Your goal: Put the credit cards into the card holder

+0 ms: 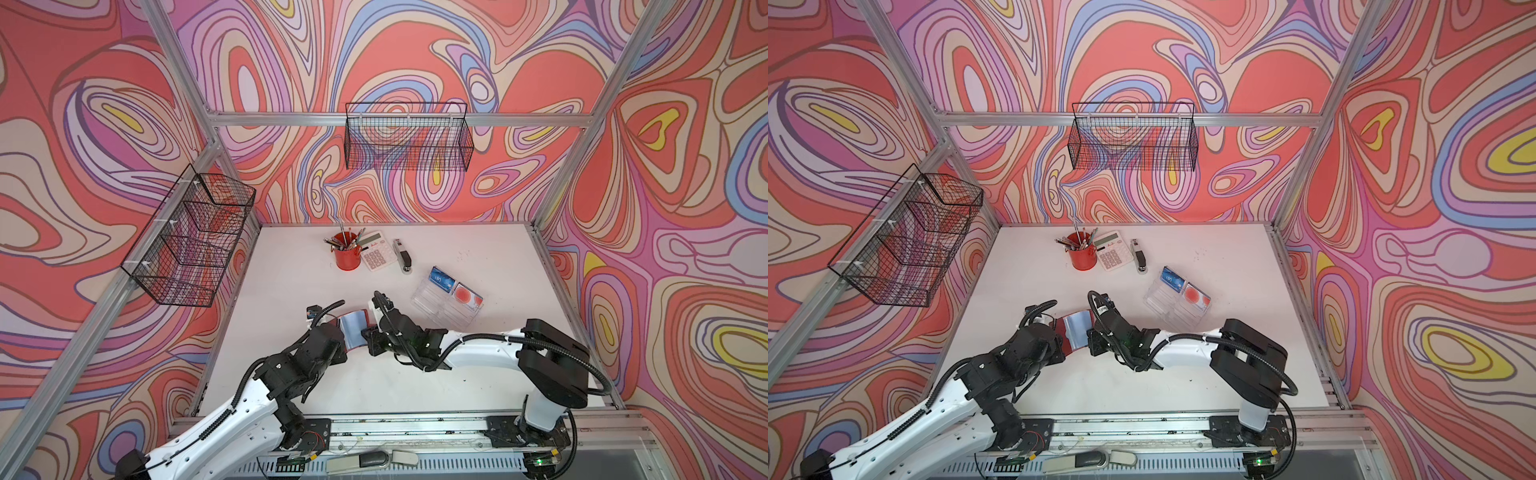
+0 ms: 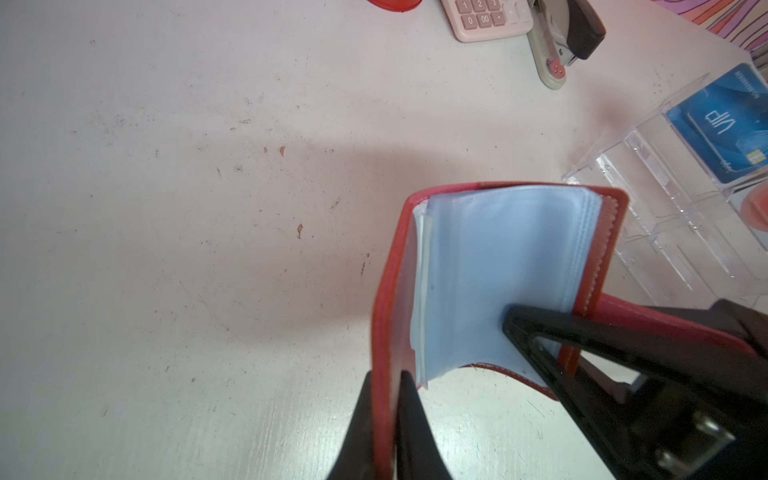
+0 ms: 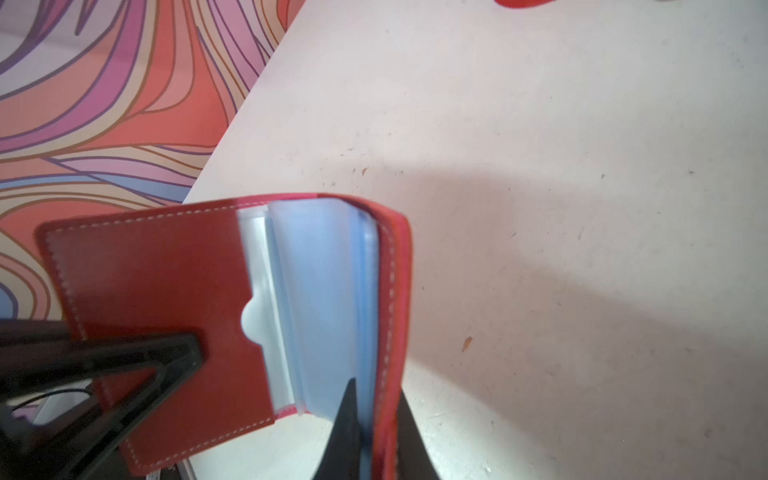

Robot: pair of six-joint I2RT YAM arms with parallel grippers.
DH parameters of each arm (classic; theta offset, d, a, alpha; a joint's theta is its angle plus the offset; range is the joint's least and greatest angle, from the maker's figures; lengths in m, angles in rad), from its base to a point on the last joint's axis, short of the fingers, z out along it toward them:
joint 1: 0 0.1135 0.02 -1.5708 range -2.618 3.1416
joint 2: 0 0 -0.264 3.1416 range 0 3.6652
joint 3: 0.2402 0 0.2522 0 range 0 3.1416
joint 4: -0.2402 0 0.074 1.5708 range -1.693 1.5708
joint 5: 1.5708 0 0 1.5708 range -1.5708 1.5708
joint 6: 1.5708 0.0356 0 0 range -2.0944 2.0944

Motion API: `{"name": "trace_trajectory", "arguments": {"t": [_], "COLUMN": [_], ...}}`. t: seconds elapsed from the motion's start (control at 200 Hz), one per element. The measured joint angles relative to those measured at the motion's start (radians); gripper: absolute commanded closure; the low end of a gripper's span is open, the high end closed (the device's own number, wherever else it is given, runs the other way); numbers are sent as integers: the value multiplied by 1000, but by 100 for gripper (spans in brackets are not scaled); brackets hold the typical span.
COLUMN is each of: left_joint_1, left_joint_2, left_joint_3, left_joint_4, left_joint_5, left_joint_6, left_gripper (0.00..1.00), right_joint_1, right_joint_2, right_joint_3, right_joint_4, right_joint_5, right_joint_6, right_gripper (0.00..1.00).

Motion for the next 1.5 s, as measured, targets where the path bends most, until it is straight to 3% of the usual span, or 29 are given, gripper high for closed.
{"name": "trace_trajectory", "arguments": {"t": [0.351,0.681,0.956,1.197,1.497], "left_joint_1": [174,212,220,225,296], "left_joint_2": [164,320,380,365,221], "left_joint_3": [-58,-59,-48,-48,-119], "left_joint_4": [144,235,262,268,286], "left_joint_5": [172,254,268,278,316], "left_joint_6": [45,76,107,116,112], "left_gripper": [99,99,87,69,69], "right_joint_1": [-10,-11,-12,-12,-18], "right_joint_2": [61,87,85,81,81], "right_joint_3": [34,32,12,10,15], "right_joint_4": [-64,-101,-104,-143,-178], "right_joint_5": [-8,-5,11,39,59], "right_joint_6": [66,116,158,175,182], "right_gripper": [100,100,100,100,100]}}
